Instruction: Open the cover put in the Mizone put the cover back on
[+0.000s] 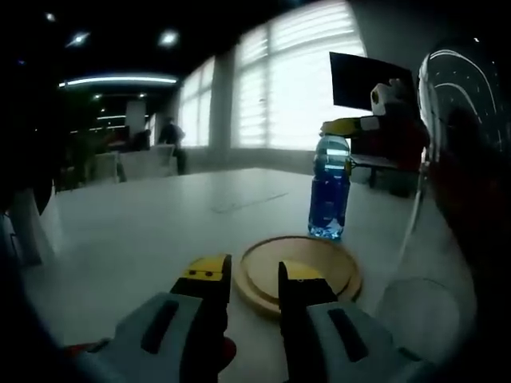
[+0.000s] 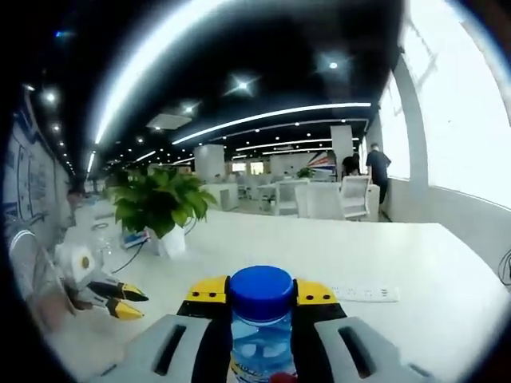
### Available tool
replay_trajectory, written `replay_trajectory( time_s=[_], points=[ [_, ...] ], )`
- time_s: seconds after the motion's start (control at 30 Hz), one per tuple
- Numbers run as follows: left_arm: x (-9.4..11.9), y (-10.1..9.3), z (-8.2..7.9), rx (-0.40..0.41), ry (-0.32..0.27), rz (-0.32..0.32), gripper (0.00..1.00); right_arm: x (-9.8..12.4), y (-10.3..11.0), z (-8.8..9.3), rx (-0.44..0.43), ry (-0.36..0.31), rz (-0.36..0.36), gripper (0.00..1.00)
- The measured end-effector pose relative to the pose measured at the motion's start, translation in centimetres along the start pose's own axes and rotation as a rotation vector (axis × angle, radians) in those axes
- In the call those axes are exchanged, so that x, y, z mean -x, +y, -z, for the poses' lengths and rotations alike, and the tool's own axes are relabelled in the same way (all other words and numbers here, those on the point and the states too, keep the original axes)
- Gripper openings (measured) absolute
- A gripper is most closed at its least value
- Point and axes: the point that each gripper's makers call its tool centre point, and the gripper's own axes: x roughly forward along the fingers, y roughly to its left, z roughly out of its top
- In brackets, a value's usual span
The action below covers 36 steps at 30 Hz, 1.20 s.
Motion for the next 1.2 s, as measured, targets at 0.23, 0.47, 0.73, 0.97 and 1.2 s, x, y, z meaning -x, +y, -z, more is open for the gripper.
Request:
replay_trajectory(
  time_s=[0.23, 0.47, 0.73, 0.97, 1.2],
  points=[
    [0.0, 0.1, 0.0, 0.001, -0.001, -0.003, 0.18, -0.1, -0.1, -0.1, 0.025, 0.019, 0.015, 0.2],
    [0.0, 0.2, -0.1, 0.008, -0.004, -0.006, 0.18, 0.5, 0.3, -1.4, 0.063, -0.003, 0.015, 0.2],
    [0.0, 0.1, 0.1, 0.009, 0.001, -0.005, 0.18, 0.1, 3.2, -3.6, 0.104, -0.017, -0.079, 0.2],
    [0.1, 0.1, -0.1, 0.015, -0.008, -0.005, 0.18, -0.8, 6.1, -4.1, 0.074, -0.034, -0.18, 0.2],
    [0.0, -0.2, -0.2, 0.019, -0.008, 0.002, 0.18, -1.8, 8.9, -4.0, 0.111, -0.023, -0.241, 0.2]
  ],
)
